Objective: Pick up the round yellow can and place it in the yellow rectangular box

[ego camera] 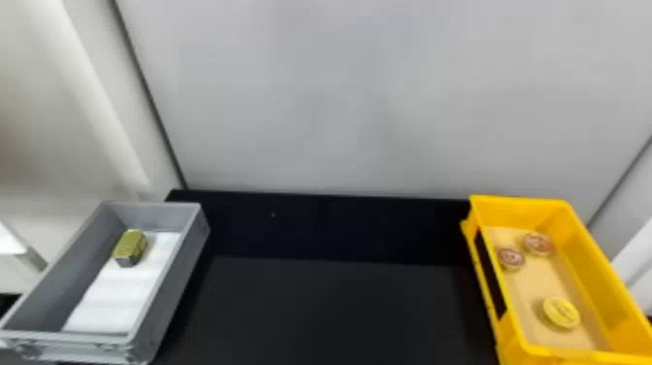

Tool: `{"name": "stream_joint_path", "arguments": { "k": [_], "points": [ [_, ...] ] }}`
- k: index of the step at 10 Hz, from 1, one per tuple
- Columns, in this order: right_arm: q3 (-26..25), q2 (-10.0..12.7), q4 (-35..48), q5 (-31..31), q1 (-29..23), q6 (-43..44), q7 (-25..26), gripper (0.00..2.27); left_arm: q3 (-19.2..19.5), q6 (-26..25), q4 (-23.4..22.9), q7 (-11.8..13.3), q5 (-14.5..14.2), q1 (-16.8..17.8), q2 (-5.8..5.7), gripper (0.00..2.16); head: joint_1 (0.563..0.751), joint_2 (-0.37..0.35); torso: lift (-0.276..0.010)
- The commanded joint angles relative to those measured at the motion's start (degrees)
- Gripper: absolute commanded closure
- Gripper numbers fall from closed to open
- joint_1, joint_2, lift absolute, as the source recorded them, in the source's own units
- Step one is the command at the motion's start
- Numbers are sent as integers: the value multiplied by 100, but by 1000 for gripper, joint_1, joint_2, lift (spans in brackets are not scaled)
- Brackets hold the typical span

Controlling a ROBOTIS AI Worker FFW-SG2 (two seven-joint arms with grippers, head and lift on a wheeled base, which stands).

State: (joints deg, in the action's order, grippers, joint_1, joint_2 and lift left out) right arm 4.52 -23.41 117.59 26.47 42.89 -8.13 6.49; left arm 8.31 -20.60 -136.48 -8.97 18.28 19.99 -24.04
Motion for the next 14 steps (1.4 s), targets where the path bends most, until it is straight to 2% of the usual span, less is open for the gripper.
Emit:
{"name": "stream_joint_path", "arguments": {
  "k": [1,3,14],
  "points": [
    [119,-234,484,-44,141,215,160,91,13,-24,-19,0,0,31,-76,107,663,54,-10],
    [207,-305,528,-26,211,224,186,91,13,-59,-37,9,0,40,-102,107,663,54,-10],
    [251,-357,519,-17,62,250,327,93,4,-59,-46,18,0,31,-243,107,663,54,-10]
  ]
}}
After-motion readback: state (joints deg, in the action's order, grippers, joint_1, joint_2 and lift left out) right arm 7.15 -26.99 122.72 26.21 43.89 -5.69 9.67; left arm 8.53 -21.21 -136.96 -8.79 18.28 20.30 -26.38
